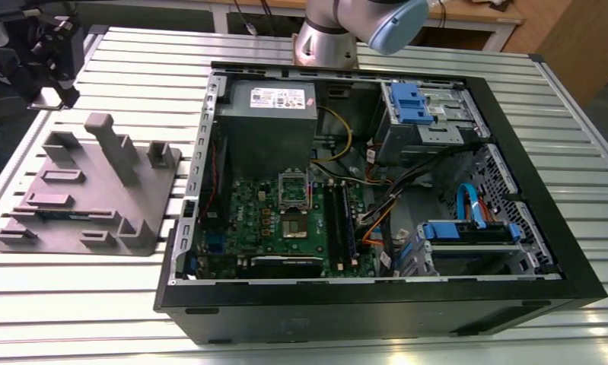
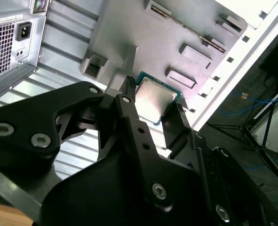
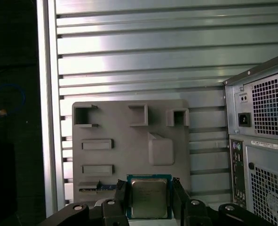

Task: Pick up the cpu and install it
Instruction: 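Pick up the cpu and move it towards the insertion slot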

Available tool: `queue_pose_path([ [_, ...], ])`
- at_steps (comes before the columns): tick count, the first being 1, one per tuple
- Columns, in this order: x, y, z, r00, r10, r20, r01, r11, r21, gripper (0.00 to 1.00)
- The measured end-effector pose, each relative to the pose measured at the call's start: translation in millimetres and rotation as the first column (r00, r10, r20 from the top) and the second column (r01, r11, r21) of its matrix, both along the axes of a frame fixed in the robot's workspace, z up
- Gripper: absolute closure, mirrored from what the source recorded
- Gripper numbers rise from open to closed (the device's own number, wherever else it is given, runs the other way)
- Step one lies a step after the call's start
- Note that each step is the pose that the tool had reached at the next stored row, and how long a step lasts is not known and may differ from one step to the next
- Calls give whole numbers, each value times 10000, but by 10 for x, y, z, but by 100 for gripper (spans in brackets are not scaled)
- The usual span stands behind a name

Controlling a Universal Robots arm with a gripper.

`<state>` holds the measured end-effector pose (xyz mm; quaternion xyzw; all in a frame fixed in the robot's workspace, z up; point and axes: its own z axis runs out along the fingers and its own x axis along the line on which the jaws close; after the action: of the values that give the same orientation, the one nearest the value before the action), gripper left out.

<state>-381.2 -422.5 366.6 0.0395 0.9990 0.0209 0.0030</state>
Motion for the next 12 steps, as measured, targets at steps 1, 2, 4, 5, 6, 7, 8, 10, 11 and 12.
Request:
queue_pose_path([
  [1,0,0,0,10000,0,0,0,10000,0,53],
  [2,6,0,2,10000,1,-3,-1,10000,-2,53],
  [4,26,0,1,10000,1,-2,-1,10000,-1,53],
  [5,42,0,1,10000,0,-3,0,10000,-1,53],
  [6,62,0,1,10000,0,-4,0,10000,-1,53],
  [7,84,-1,1,10000,0,-6,0,10000,-1,53],
  [8,111,-1,0,10000,0,-9,0,10000,0,53],
  [10,163,-2,1,10000,0,-18,0,10000,0,53],
  [11,190,-3,1,10000,0,-22,0,10000,0,53],
  [12,214,-4,1,10000,0,-25,0,10000,-1,53],
])
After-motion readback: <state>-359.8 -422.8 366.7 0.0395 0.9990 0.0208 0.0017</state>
